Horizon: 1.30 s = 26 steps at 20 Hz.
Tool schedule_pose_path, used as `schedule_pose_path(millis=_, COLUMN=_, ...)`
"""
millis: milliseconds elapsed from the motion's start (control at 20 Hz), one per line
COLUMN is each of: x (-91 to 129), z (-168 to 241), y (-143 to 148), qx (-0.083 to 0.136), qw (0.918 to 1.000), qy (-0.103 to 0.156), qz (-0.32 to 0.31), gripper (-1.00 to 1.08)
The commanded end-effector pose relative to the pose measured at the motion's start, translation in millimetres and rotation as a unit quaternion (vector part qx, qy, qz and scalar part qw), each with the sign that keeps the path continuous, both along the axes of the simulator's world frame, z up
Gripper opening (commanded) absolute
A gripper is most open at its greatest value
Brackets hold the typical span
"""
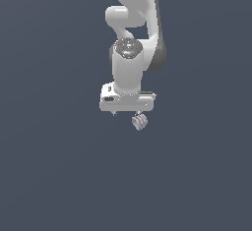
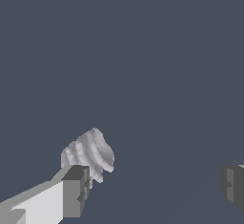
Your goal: Pick up the object and move it to a goal position.
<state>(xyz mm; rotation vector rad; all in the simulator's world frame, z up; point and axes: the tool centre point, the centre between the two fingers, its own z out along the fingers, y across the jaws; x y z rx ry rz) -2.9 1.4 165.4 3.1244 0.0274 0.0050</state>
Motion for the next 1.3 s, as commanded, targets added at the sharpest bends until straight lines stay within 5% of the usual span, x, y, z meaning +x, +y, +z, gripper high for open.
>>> schedule_pose_path(millis=0, x=0, z=0, y=0, qx=0.000, qw=1.0000, qy=0.000, qz=0.000, gripper=1.00)
schedule_pose_path(millis=700, x=-4, z=-8, y=-24, qx=0.002, qw=0.9993, qy=0.012, qz=-0.035, gripper=1.00)
schedule_pose_path(millis=1250, x=-12, z=-26, y=0, qx=0.002, qw=0.9989, qy=0.011, qz=0.045, gripper=1.00)
